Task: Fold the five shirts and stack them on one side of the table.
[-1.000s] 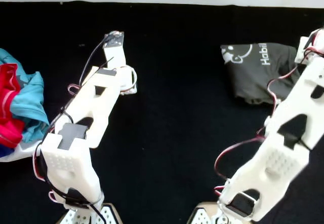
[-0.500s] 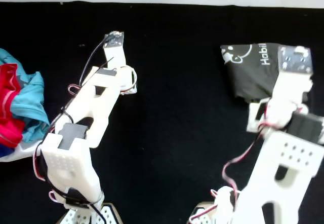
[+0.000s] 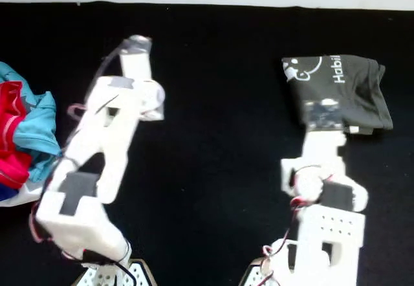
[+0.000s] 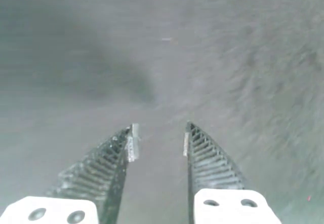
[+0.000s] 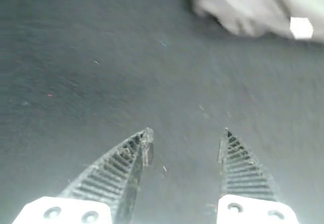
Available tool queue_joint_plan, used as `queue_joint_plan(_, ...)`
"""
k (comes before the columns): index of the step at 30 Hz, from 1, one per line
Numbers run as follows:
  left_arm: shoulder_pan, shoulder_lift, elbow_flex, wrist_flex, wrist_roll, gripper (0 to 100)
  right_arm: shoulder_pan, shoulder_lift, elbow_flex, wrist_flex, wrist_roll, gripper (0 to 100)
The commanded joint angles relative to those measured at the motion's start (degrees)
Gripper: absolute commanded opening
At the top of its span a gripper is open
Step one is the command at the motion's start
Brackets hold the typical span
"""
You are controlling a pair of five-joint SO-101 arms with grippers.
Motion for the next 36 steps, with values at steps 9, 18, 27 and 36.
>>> queue_joint_plan(9, -32.9, -20.7, -2.2, 19.2, -9.9, 16, -28.6, 15.8, 9.7, -29.6, -11.7, 21.3)
queue_joint_plan(18, -44.4, -25.4, -9.9, 26.7, -9.9, 16, -32.5, 34.0, 9.8, -45.1, -14.0, 21.3)
queue_joint_plan(27, -49.3, -25.3, -11.3, 28.9, -10.0, 28, -32.4, 35.3, 9.1, -44.4, -14.0, 21.3)
queue_joint_plan(36, -55.8, -24.6, -9.3, 23.5, -11.6, 28, -32.4, 35.5, 9.1, -44.4, -14.0, 21.3)
